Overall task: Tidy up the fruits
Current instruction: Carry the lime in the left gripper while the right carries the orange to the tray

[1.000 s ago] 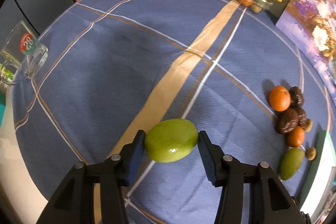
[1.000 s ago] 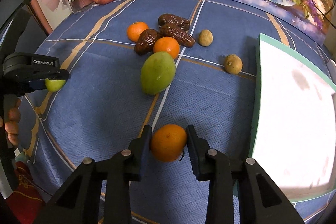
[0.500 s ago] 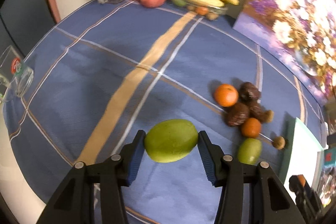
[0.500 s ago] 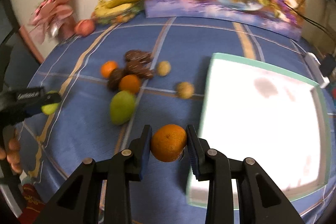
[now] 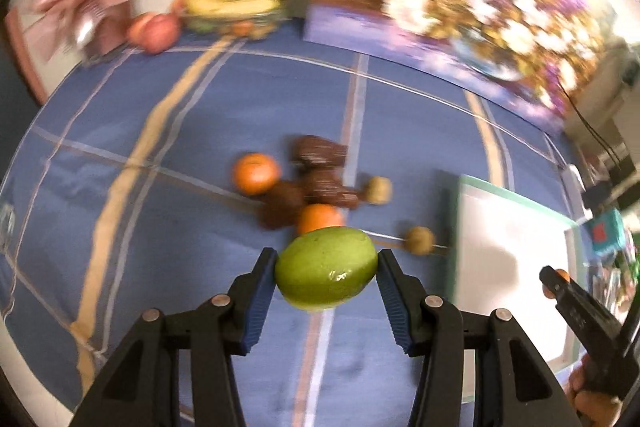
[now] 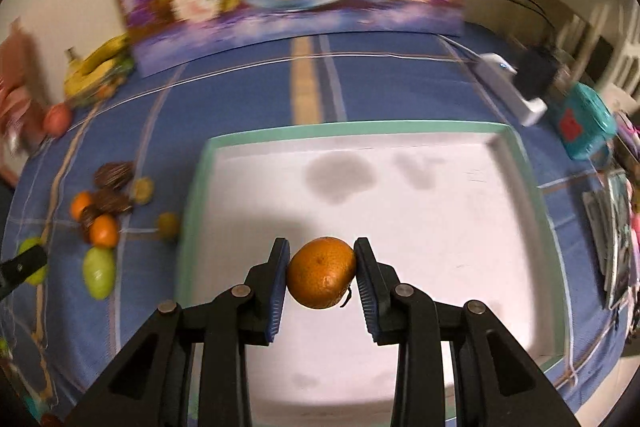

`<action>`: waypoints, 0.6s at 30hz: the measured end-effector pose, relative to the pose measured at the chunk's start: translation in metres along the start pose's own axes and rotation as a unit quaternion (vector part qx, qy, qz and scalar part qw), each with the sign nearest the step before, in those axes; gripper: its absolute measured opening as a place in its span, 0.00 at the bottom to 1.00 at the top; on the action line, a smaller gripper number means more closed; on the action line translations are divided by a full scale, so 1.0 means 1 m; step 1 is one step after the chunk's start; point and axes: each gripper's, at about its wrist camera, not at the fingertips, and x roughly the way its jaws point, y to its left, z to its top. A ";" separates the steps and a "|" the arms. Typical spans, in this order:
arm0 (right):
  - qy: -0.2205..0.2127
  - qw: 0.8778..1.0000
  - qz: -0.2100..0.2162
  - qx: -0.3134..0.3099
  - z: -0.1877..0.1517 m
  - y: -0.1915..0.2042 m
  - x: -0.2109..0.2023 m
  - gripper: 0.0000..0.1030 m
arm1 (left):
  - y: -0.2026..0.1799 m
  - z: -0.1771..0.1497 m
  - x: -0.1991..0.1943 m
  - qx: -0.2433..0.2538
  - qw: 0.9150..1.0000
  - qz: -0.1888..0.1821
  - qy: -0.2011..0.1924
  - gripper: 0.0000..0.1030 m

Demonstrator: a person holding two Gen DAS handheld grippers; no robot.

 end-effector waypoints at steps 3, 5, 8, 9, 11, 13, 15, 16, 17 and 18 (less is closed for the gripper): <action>0.005 1.000 -0.014 0.019 0.008 -0.019 0.004 0.33 | -0.034 0.001 0.008 0.030 0.999 -0.013 0.006 0.52; 0.007 0.999 -0.017 0.031 0.014 -0.031 0.007 0.33 | -0.052 0.001 0.013 0.048 0.999 -0.021 0.011 0.52; 0.010 0.999 -0.027 0.046 0.019 -0.047 0.009 0.33 | -0.087 -0.002 0.022 0.082 0.996 -0.033 0.018 0.52; 0.011 0.998 -0.031 0.051 0.021 -0.053 0.009 0.33 | -0.095 -0.002 0.024 0.090 0.995 -0.036 0.019 0.52; 0.012 0.997 -0.034 0.063 0.024 -0.063 0.011 0.33 | -0.114 -0.004 0.029 0.110 0.993 -0.043 0.022 0.52; 0.014 0.997 -0.034 0.074 0.026 -0.071 0.012 0.33 | -0.129 -0.006 0.034 0.128 0.990 -0.045 0.024 0.52; 0.016 0.996 -0.035 0.082 0.028 -0.079 0.013 0.33 | -0.141 -0.008 0.040 0.142 0.988 -0.045 0.027 0.52; 0.016 0.996 -0.037 0.085 0.029 -0.083 0.014 0.33 | -0.147 -0.010 0.044 0.149 0.987 -0.044 0.029 0.52; 0.017 0.995 -0.038 0.087 0.029 -0.086 0.015 0.33 | -0.150 -0.011 0.046 0.151 0.987 -0.044 0.031 0.52; 0.017 0.995 -0.038 0.090 0.030 -0.089 0.016 0.33 | -0.154 -0.012 0.051 0.154 0.986 -0.042 0.036 0.52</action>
